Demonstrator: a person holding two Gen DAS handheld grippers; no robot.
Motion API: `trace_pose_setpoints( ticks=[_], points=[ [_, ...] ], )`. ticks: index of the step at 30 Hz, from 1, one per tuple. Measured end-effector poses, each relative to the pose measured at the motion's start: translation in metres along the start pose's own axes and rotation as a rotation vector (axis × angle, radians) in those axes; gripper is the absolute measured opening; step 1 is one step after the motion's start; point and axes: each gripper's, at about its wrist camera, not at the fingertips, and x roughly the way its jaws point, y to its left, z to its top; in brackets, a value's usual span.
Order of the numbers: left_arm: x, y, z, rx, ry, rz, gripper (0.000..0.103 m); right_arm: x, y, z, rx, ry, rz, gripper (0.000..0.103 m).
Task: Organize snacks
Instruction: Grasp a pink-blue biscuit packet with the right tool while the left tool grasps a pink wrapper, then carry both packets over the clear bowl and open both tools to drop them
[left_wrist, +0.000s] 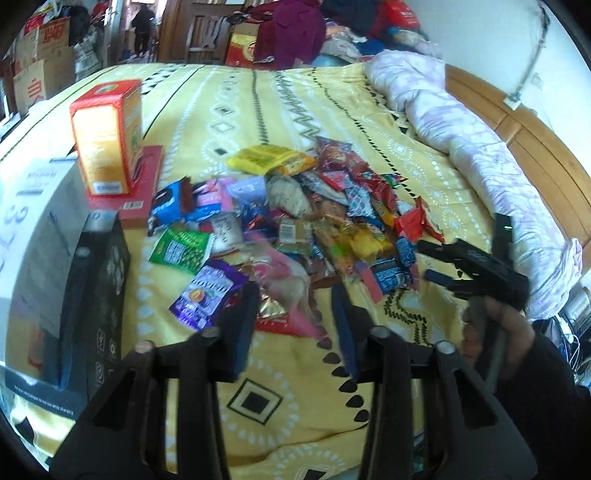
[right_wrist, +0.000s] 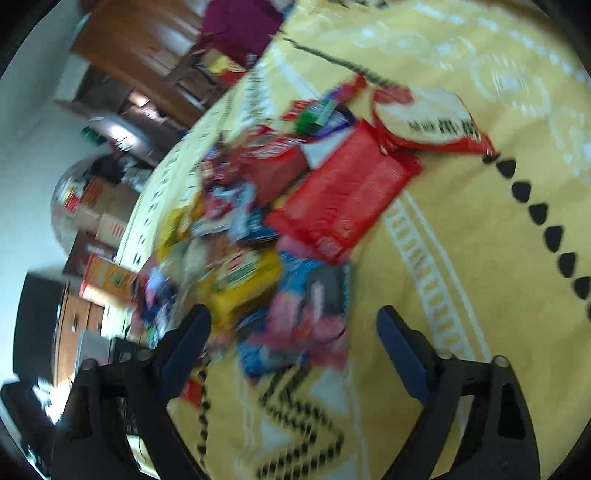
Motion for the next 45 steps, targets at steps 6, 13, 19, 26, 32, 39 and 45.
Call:
trace_pose_setpoints(
  ticks=[6,13,19,26,32,39,45],
  points=[
    [0.011,-0.001,0.002,0.029,0.002,0.022,0.031,0.026,0.000,0.003,-0.017,0.025,-0.011,0.067],
    [0.021,0.019,-0.024,0.017,0.066,0.038,0.054,0.009,0.016,-0.011,-0.157,-0.003,-0.031,0.048],
    [0.042,0.001,-0.043,0.134,0.141,-0.006,0.065,-0.037,0.022,-0.044,-0.170,-0.025,0.036,0.048],
    [0.077,-0.005,-0.057,0.215,0.172,0.052,0.072,-0.051,0.023,-0.068,-0.226,0.024,0.036,0.048],
    [0.083,-0.004,-0.065,0.232,0.180,0.066,0.038,-0.052,0.027,-0.070,-0.237,0.024,0.041,0.048],
    [0.022,-0.015,-0.036,0.198,0.026,0.065,0.038,-0.070,0.055,-0.065,-0.307,-0.033,0.032,0.048],
    [-0.069,0.002,0.009,0.137,-0.192,0.158,0.038,-0.094,0.117,-0.050,-0.422,-0.109,0.068,0.048]
  ],
)
